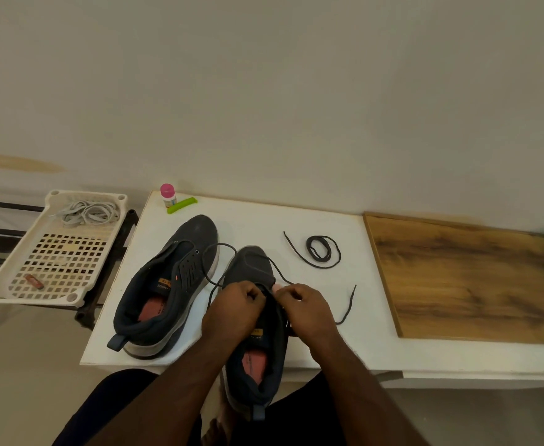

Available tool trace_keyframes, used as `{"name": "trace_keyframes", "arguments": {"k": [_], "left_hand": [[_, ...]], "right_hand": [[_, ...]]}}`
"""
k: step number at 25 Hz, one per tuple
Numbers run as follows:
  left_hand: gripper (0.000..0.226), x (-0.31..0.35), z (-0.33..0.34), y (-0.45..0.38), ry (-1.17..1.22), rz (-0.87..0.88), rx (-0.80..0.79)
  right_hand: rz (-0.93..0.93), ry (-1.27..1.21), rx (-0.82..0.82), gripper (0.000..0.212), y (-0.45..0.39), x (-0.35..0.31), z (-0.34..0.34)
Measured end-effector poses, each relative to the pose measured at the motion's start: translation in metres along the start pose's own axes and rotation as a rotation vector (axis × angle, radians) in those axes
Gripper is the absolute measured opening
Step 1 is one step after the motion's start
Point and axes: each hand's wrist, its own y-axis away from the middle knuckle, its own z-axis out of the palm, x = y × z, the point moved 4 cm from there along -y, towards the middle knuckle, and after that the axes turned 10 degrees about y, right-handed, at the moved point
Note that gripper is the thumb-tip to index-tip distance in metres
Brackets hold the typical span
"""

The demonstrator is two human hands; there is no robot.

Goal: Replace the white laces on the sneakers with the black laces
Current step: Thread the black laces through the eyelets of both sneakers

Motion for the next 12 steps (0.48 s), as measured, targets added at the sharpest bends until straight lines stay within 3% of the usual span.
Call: {"name": "trace_keyframes", "arguments": {"k": [2,5,12], "left_hand": [[0.015,-0.004,-0.002,-0.003,0.02,0.001,-0.024],[0.013,-0.005,-0.004,-0.007,0.038,-0.018,-0.052],[0.011,-0.004,-0.005,-0.009,0.067,-0.022,-0.105]], "right_hand": [[0.093,-0.201,0.063,0.018,0.004,0.006,0.004],[0.074,-0.186,0.181,0.027,0.003,0.018,0.008],[0.027,-0.292,-0.036,0.007,-0.016,0.03,0.011]]}}
